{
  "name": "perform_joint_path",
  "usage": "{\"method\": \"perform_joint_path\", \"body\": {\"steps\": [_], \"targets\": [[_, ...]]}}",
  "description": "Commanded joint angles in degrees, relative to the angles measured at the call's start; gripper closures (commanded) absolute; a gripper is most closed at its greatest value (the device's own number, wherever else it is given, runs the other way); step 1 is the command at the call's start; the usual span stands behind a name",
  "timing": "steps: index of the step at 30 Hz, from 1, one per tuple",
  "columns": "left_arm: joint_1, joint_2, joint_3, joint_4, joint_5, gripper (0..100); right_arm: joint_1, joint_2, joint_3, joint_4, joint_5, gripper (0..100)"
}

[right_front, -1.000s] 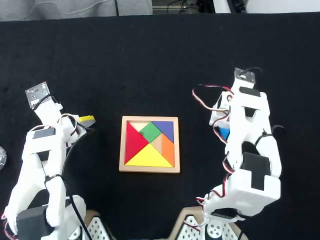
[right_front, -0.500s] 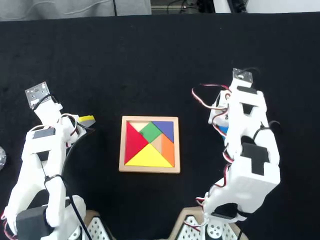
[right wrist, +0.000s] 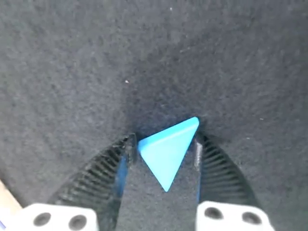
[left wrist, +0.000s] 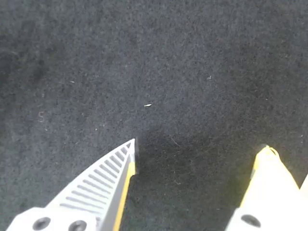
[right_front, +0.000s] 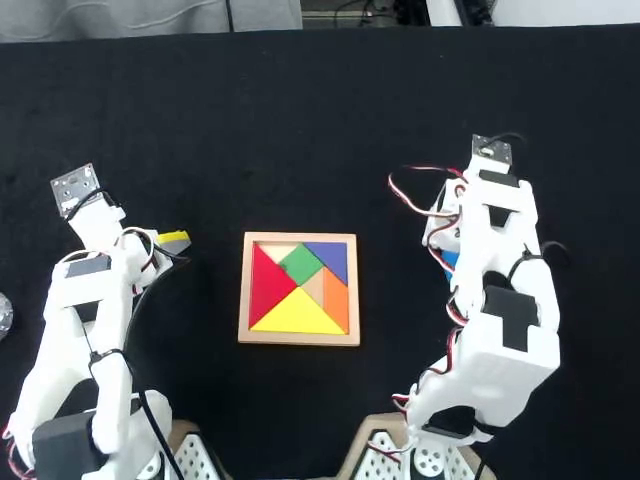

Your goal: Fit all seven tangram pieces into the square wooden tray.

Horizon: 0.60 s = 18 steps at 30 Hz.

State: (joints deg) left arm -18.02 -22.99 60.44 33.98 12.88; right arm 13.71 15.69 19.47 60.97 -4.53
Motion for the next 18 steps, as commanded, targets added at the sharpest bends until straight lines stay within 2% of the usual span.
{"method": "perform_joint_path", "body": {"steps": [1, 4, 9, 18], "targets": [[-0.2, -1.4, -0.2, -0.9, 0.0, 63, -0.7, -0.1, -1.6, 0.3, -0.3, 91.0], [-0.2, -1.4, -0.2, -0.9, 0.0, 63, -0.7, -0.1, -1.6, 0.3, -0.1, 96.6], [-0.2, -1.4, -0.2, -0.9, 0.0, 63, -1.0, -0.1, -1.8, 0.1, 0.6, 97.3], [-0.2, -1.4, -0.1, -0.9, 0.0, 63, -0.6, -0.5, -3.5, 0.0, 11.6, 98.7]]}}
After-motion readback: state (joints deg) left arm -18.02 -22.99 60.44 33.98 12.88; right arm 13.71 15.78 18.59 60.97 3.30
